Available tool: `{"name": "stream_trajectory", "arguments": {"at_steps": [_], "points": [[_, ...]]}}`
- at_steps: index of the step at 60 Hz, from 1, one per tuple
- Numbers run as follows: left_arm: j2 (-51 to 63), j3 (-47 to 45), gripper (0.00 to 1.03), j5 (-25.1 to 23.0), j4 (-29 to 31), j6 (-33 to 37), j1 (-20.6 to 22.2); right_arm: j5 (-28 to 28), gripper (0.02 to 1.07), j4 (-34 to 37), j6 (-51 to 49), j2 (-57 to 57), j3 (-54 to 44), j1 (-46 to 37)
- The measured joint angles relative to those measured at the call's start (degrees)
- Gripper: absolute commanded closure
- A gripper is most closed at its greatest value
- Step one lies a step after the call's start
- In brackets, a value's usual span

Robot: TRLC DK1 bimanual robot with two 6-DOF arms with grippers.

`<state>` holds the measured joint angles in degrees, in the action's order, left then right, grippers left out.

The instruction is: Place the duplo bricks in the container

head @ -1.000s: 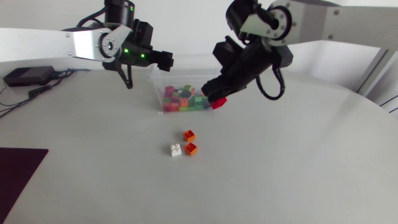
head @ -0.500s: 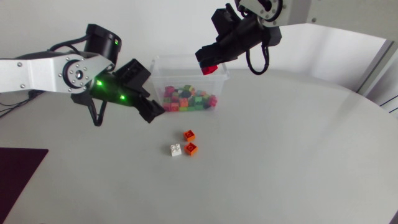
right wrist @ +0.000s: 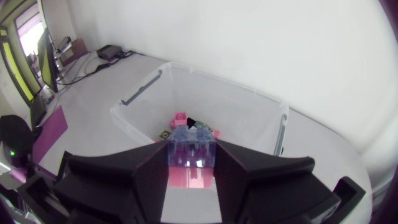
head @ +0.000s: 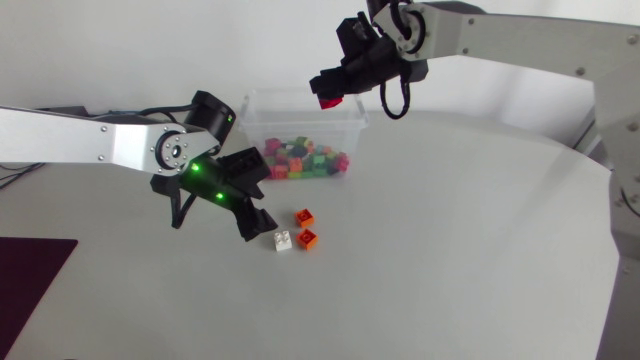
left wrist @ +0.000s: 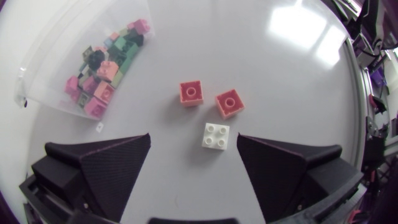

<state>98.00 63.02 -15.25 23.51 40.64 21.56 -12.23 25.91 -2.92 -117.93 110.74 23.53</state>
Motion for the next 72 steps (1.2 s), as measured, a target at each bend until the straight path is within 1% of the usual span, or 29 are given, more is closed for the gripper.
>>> {"name": "stream_trajectory", "arguments": {"at_steps": [18,25,27,29,31,33,35,38,43,48,54,64,69,72], "points": [[3.9,0.0,0.07,-0.4,0.0,3.0,0.0,0.0,0.8,-5.4,0.0,-3.6,1.7,-0.3],[5.2,0.0,0.07,-0.4,0.0,3.5,0.0,1.9,0.79,-7.1,0.0,-5.0,2.9,-0.5],[5.6,0.0,0.07,-0.4,0.0,3.6,0.0,2.7,0.72,-7.3,0.0,-5.5,3.5,-0.7],[5.9,0.0,0.07,-0.4,0.0,4.1,0.0,3.4,0.58,-7.6,0.0,-5.9,3.8,-0.7],[6.3,0.0,0.07,-0.4,0.0,4.4,0.1,3.7,0.42,-7.8,0.0,-6.3,4.2,-0.8],[6.7,0.0,0.07,-0.4,0.0,4.5,0.2,4.0,0.29,-7.7,0.0,-6.6,4.6,-0.8],[7.1,0.0,0.07,-0.4,0.0,4.5,0.3,4.1,0.19,-7.7,0.0,-6.7,4.7,-0.8],[7.6,0.1,0.07,-0.4,0.0,4.7,0.5,4.2,0.15,-7.7,0.0,-6.7,4.7,-0.8],[8.3,0.3,0.07,-0.4,0.0,5.6,0.9,4.4,0.14,-7.8,0.0,-6.5,4.4,-0.8],[9.2,1.1,0.07,-0.4,0.0,6.2,1.1,4.5,0.12,-8.3,-0.1,-4.4,1.2,-0.8],[10.5,2.1,0.07,-0.4,0.0,7.5,1.5,4.5,0.12,-9.1,-0.1,0.3,-5.2,-0.7],[13.4,3.8,0.08,-0.8,0.0,8.1,1.8,3.5,0.12,-10.9,-1.4,11.6,-17.5,0.0],[14.6,4.7,0.12,-1.3,0.0,8.6,1.8,2.6,0.12,-11.2,-2.1,16.9,-22.4,0.5],[15.1,5.2,0.12,-1.6,0.0,9.0,1.9,2.2,0.12,-11.1,-2.7,19.7,-25.3,0.9]]}}
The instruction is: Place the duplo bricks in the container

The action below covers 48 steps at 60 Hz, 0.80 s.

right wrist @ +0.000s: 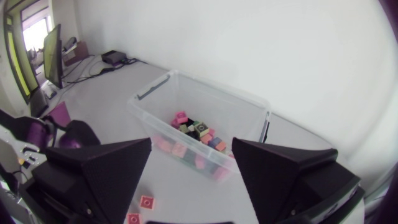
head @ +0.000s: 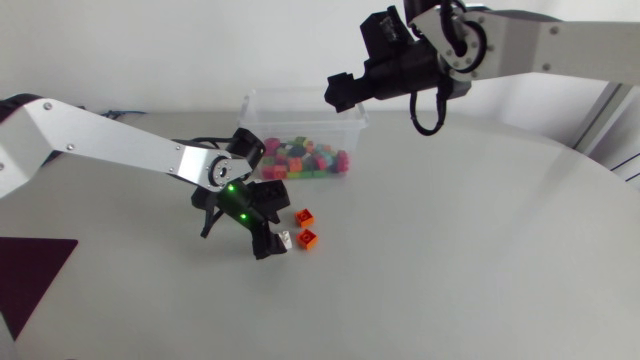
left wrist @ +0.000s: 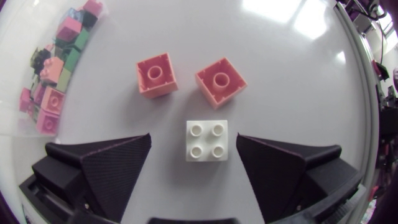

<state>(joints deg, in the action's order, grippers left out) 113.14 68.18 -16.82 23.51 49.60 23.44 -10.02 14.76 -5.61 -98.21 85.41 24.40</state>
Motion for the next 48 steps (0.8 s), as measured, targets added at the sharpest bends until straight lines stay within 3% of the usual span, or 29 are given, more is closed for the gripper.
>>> {"name": "stream_trajectory", "arguments": {"at_steps": [11,17,20,48], "points": [[1.7,1.5,0.32,-0.5,0.0,0.4,1.1,-1.8,0.12,1.2,-0.6,5.4,-9.5,1.3],[2.2,1.9,0.58,-0.8,0.0,0.4,1.5,-2.0,0.12,2.8,-0.9,5.6,-13.3,2.7],[2.3,2.1,0.75,-0.8,0.1,0.4,1.5,-2.0,0.12,3.6,-1.1,5.6,-15.1,3.8],[0.2,3.6,0.77,-1.4,11.4,1.7,-0.9,-0.2,0.17,10.8,-3.0,-7.0,-14.4,9.9]]}}
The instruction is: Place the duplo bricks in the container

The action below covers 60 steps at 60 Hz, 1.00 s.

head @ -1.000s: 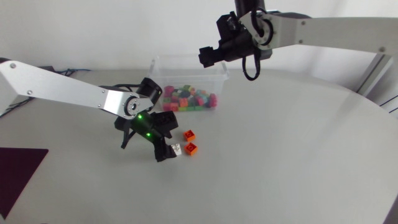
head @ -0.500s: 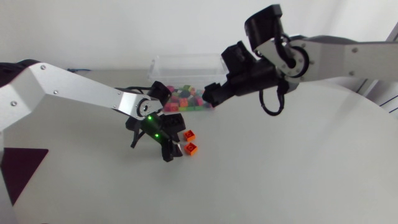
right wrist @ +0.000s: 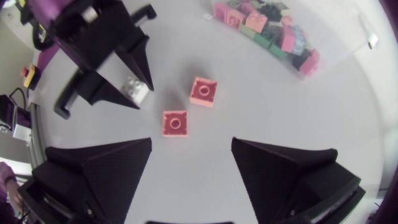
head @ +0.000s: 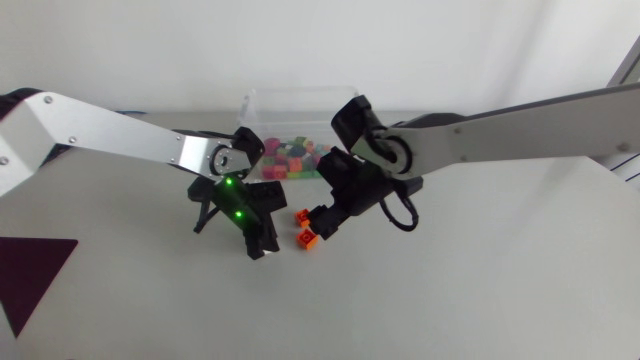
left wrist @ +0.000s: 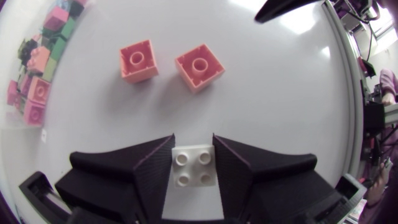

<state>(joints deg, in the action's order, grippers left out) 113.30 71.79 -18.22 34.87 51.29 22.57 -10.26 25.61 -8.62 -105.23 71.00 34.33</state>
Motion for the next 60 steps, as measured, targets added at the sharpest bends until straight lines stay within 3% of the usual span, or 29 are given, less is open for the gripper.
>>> {"name": "stream_trajectory", "arguments": {"at_steps": [18,43,60], "points": [[-9.4,0.0,0.77,-1.5,2.2,-0.1,-2.8,0.5,0.18,4.3,-2.1,-9.7,8.6,1.4],[-13.3,6.6,0.77,-4.5,3.7,-3.4,-7.5,1.3,0.21,10.7,-4.3,-16.6,16.6,3.9],[-13.4,11.0,0.77,-7.9,1.1,-9.4,-8.5,1.3,0.35,13.6,-4.8,-19.4,19.7,4.0]]}}
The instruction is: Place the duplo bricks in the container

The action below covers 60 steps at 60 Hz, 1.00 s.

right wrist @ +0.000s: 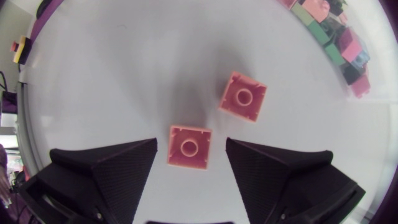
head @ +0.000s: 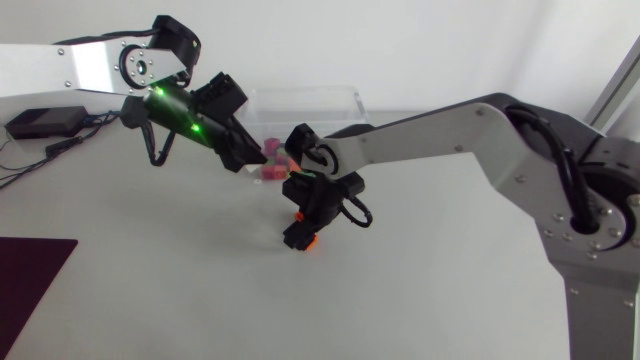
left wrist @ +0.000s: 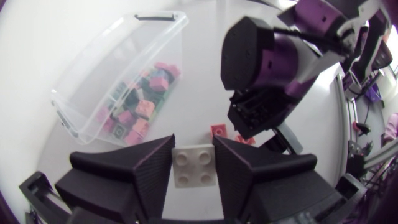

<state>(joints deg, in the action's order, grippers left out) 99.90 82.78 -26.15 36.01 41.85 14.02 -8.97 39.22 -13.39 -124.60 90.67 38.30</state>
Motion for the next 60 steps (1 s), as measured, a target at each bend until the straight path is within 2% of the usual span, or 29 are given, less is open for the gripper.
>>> {"name": "stream_trajectory", "arguments": {"at_steps": [4,8,14,30,42,47,60], "points": [[0.0,1.3,0.77,-0.3,-2.0,-2.1,-0.2,0.0,0.54,0.7,0.0,-0.6,1.1,0.0],[0.0,2.5,0.77,-0.4,-4.2,-4.5,-0.5,0.0,0.67,1.7,0.0,-1.3,2.3,0.0],[0.5,4.2,0.77,-0.4,-6.6,-7.4,-0.8,0.0,0.79,3.0,-0.2,-2.5,3.5,0.0],[3.2,5.2,0.76,-0.4,-15.9,-16.5,-2.2,0.0,0.8,3.2,-0.4,-2.4,3.3,-0.2],[6.6,7.9,0.75,-0.4,-21.9,-22.9,-2.7,-0.2,0.8,3.3,-0.4,2.5,-2.0,-1.0],[7.9,9.6,0.75,-0.2,-22.6,-24.6,-2.5,-0.3,0.8,3.3,-0.4,5.7,-4.0,-1.8],[13.9,16.7,0.75,3.8,-25.3,-28.6,-1.2,-1.8,0.8,3.3,-0.8,14.2,-8.5,-3.9]]}}
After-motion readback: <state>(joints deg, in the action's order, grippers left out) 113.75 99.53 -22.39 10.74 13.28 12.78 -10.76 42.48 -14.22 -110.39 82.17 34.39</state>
